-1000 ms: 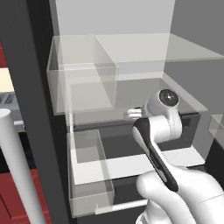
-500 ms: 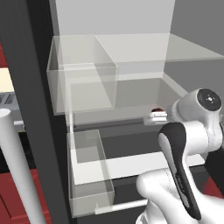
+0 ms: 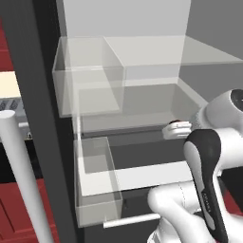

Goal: Take the cheese, chicken drumstick, and avocado from the fridge and place them on the plate on the dining counter to create an appetizer plate.

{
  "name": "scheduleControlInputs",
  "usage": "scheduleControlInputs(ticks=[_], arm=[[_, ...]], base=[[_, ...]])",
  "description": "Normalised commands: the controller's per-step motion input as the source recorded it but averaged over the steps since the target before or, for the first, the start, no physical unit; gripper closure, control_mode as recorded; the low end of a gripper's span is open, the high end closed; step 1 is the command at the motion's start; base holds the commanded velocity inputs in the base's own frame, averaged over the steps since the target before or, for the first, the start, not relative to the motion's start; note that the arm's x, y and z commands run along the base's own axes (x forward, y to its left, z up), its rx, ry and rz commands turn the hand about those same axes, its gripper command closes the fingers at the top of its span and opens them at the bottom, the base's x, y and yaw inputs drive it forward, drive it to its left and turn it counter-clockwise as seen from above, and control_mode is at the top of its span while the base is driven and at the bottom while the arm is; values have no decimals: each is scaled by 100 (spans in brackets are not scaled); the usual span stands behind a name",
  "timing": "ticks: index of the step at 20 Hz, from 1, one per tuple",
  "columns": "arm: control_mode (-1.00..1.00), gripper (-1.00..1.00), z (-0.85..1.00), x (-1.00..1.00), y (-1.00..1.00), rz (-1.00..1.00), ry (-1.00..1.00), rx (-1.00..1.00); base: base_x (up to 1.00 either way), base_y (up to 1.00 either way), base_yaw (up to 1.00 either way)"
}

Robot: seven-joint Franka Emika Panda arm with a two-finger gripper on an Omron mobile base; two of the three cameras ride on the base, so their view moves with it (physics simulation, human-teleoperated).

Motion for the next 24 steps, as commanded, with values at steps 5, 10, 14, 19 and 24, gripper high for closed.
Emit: scheduleControlInputs(ticks=[5,10,14,19,24], arm=[[100,100,0,0,0,0,0,0],[100,100,0,0,0,0,0,0],[100,100,0,0,0,0,0,0],[100,100,0,0,0,0,0,0],[100,100,0,0,0,0,0,0]], base=[[-74,0,15],[-75,0,20],[-70,0,25],[-48,-8,45],[-39,0,52]])
